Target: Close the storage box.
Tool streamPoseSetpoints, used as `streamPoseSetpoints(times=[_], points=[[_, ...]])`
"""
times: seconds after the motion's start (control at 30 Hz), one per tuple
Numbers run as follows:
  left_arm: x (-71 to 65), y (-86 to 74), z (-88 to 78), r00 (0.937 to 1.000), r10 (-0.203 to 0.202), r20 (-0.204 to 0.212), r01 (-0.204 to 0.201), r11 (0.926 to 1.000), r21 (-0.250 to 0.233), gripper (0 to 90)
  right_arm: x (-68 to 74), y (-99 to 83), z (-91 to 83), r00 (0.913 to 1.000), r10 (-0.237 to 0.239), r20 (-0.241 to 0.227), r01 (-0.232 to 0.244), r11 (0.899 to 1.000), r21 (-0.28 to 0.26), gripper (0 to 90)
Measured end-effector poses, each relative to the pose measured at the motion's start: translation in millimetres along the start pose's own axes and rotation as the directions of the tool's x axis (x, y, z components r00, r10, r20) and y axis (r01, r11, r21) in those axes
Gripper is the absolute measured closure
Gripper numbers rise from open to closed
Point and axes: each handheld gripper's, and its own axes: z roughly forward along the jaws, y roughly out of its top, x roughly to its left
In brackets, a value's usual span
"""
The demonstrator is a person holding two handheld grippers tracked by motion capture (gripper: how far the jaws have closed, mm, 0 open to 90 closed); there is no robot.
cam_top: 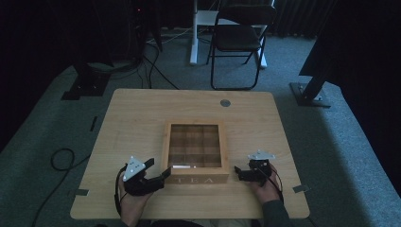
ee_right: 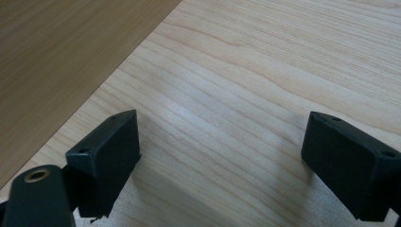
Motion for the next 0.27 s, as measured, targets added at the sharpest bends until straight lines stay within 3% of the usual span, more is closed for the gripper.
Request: streamPoseSetpoints(times=[0.27], points=[[8.0, 28.1, -0.1, 0.9994, -0.004, -0.034, 0.003, 0.9986, -0.053, 22.2, 0.0, 0.0, 0.0, 1.0000, -0.001, 0.000, 0.001, 1.000, 0.000, 11.8]])
